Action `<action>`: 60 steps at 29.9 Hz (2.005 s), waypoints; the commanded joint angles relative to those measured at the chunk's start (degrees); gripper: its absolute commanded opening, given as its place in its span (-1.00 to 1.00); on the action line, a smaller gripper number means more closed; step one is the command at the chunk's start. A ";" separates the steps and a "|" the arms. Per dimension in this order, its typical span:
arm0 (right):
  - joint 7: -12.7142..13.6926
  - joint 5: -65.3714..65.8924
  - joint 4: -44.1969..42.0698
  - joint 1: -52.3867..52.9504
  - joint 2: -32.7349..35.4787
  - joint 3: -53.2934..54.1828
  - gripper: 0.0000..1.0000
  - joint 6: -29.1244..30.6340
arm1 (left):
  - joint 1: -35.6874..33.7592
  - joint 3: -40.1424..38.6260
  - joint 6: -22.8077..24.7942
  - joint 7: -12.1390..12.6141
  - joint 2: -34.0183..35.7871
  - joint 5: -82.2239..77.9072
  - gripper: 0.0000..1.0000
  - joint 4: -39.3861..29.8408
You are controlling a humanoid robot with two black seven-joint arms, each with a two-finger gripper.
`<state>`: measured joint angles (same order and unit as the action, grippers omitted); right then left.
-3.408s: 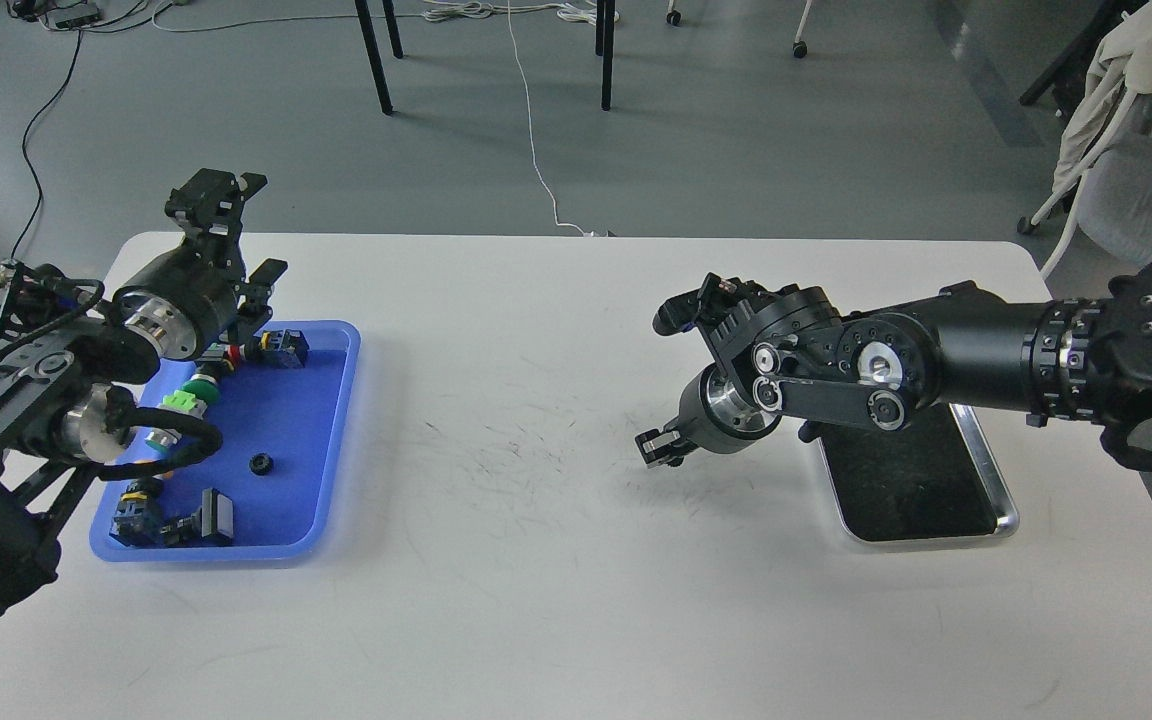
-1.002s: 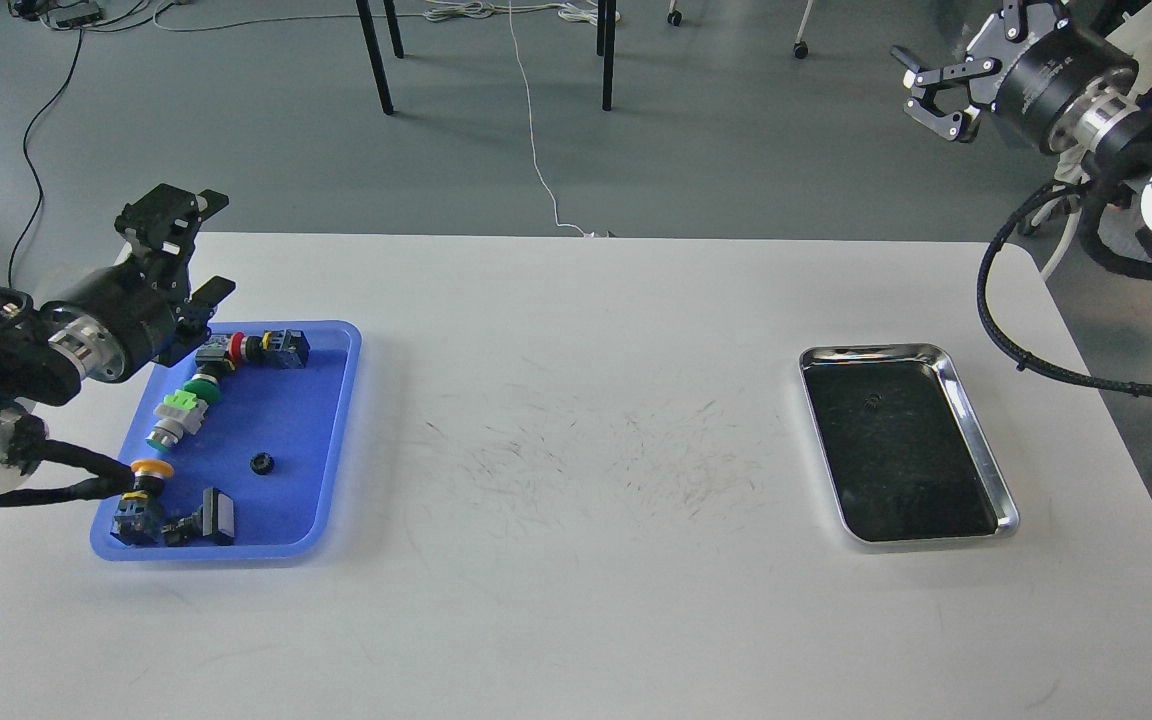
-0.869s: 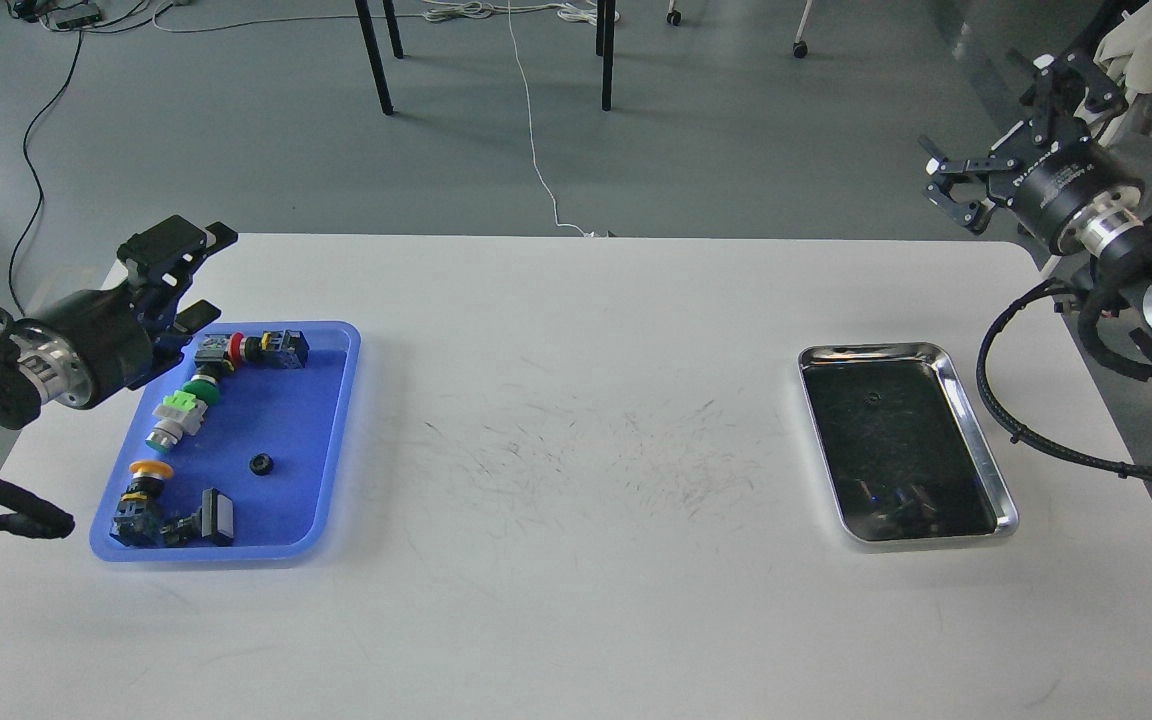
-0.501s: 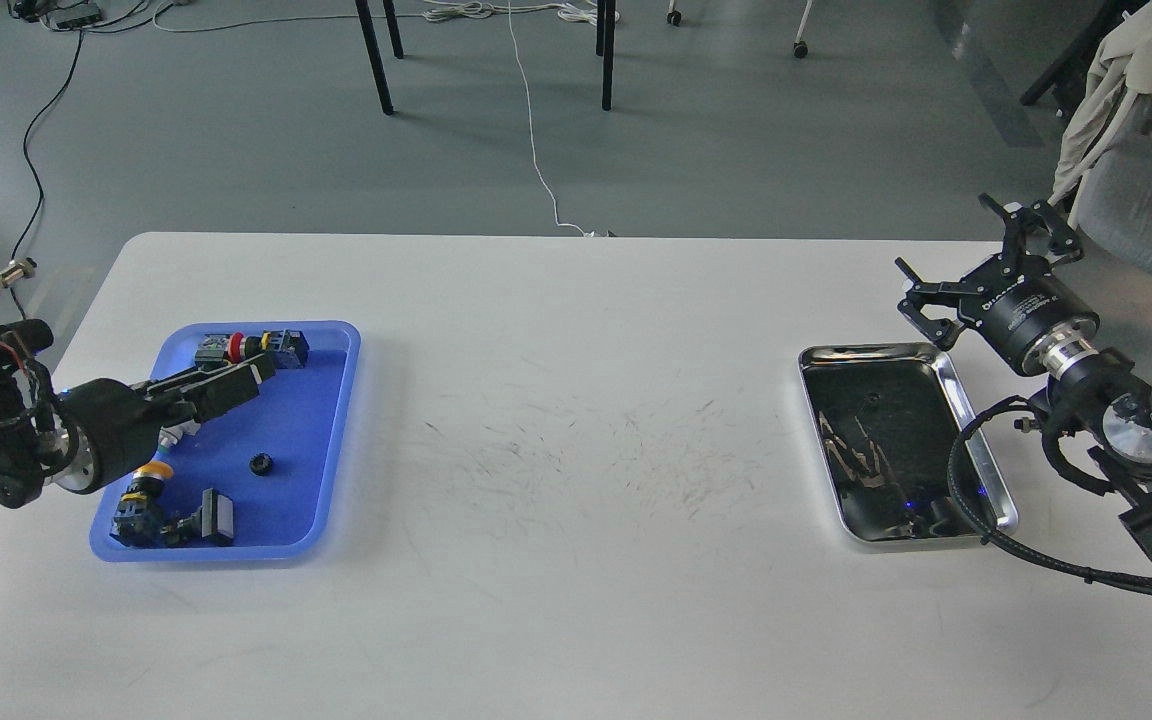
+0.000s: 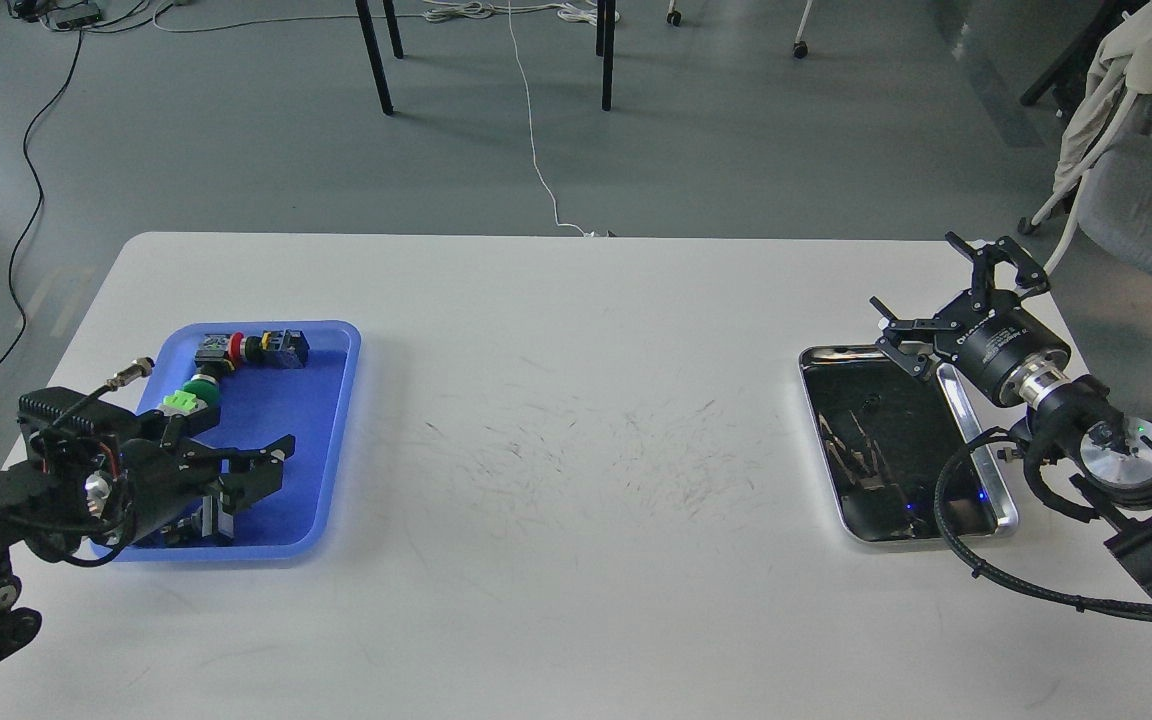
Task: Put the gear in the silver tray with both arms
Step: 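Grasp another black gear in the blue tray with the left gripper, then carry the second gear with the left gripper toward the table center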
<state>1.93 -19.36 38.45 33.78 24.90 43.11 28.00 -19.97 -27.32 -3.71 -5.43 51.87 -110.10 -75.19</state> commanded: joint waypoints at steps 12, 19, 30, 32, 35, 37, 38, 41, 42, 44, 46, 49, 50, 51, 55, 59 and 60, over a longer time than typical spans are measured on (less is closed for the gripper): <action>0.00 0.02 0.13 -0.03 -0.21 -0.04 0.97 0.00 | -0.25 2.62 -0.07 -1.43 -1.60 -1.25 0.73 3.39; 0.00 0.02 0.13 -0.03 -0.21 -0.13 0.97 0.00 | -0.51 2.62 -0.07 -1.52 -3.71 -4.06 0.48 5.58; 0.00 0.02 0.05 0.06 -0.21 -0.04 0.97 0.00 | -0.60 2.71 0.28 -1.52 -4.41 -4.50 0.01 6.46; 0.00 0.02 0.05 0.06 -0.21 -0.04 0.97 0.00 | -0.51 2.71 0.28 -1.52 -4.41 -4.94 -0.08 6.64; 0.00 0.02 0.05 0.14 -0.21 -0.04 0.97 0.00 | -0.51 2.71 0.54 -1.52 -4.41 -5.03 -0.38 6.73; 0.00 0.02 0.05 0.23 -0.21 -0.04 0.97 0.00 | -0.51 2.71 0.63 -1.52 -4.41 -5.03 -0.55 6.73; 0.00 0.02 0.05 0.23 -0.21 -0.04 0.97 0.00 | -0.51 2.71 0.63 -1.52 -4.41 -5.03 -0.63 6.73; 0.00 0.11 0.13 0.41 -0.21 -0.04 0.97 0.00 | -0.60 2.62 0.63 -1.61 -4.33 -5.03 -0.81 6.73; 0.00 0.11 0.05 0.41 -0.21 -0.04 0.97 0.00 | -0.60 2.62 0.63 -1.69 -4.33 -5.03 -0.82 6.73; 0.00 0.11 0.13 0.50 -0.21 -0.04 0.97 0.00 | -0.77 2.62 0.63 -1.87 -4.24 -4.86 -0.85 6.73; 0.00 0.11 0.13 0.67 -0.21 -0.04 0.97 0.00 | -0.86 2.53 0.63 -1.87 -4.15 -4.68 -0.85 6.47; 0.00 0.11 0.13 0.76 -0.21 0.04 0.97 0.00 | -2.96 2.45 0.72 -1.96 -3.28 -4.59 -0.85 4.72; 0.00 0.11 0.13 0.85 -0.21 0.04 0.97 0.00 | -4.10 2.45 0.72 -1.96 -2.57 -4.42 -0.85 3.84; 0.00 0.11 0.13 0.85 -0.21 0.04 0.97 0.00 | -5.42 2.45 0.80 -1.96 -1.44 -4.33 -0.85 2.78; 0.00 0.11 0.13 0.94 -0.12 0.31 0.97 0.00 | -9.38 2.27 3.00 -1.43 0.51 -3.80 -0.85 -2.31; 0.00 0.11 -0.04 1.90 -0.12 0.22 0.97 0.00 | -11.41 1.92 4.67 0.58 -1.76 -3.54 -0.85 -7.59; 0.00 0.11 -0.13 2.16 -0.12 0.22 0.97 0.00 | -12.02 2.00 4.76 1.46 -3.60 -3.54 -0.85 -8.12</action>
<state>1.93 -19.25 38.56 35.30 24.73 43.39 28.00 -30.55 -25.25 0.35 -5.90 51.47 -113.71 -80.61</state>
